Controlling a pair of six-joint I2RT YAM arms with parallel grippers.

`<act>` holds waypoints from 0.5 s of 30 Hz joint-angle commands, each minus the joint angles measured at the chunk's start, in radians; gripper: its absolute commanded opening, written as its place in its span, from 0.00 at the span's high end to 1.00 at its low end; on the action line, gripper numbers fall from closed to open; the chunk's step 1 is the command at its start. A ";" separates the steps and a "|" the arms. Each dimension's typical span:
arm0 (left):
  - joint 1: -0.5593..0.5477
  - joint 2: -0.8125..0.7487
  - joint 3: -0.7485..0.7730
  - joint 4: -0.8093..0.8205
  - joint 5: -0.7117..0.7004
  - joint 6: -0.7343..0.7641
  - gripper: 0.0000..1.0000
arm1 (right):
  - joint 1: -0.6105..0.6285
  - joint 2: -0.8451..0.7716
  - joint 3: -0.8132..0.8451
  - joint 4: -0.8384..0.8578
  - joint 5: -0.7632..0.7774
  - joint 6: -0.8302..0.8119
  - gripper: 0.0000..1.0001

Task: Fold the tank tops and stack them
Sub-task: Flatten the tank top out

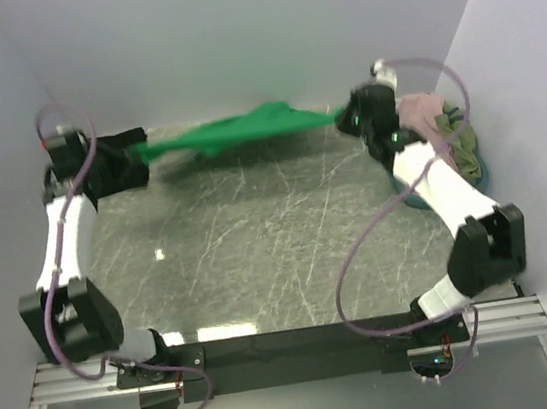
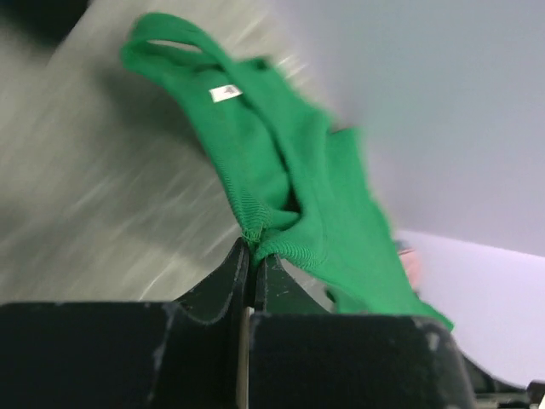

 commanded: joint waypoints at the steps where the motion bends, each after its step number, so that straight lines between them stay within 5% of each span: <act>1: 0.006 -0.149 -0.261 0.021 -0.095 -0.039 0.99 | 0.072 -0.155 -0.297 0.084 0.040 0.099 1.00; 7: 0.007 -0.292 -0.683 0.000 -0.095 0.042 0.99 | 0.296 -0.287 -0.817 0.252 0.032 0.318 0.96; 11: 0.007 -0.359 -0.760 -0.065 -0.089 0.087 0.99 | 0.423 -0.396 -1.009 0.305 0.076 0.437 0.72; 12: 0.007 -0.382 -0.763 -0.095 -0.093 0.098 0.97 | 0.442 -0.474 -1.046 0.265 0.095 0.461 0.61; 15: 0.007 -0.411 -0.730 -0.143 -0.125 0.117 0.87 | 0.477 -0.663 -1.086 0.138 0.165 0.474 0.50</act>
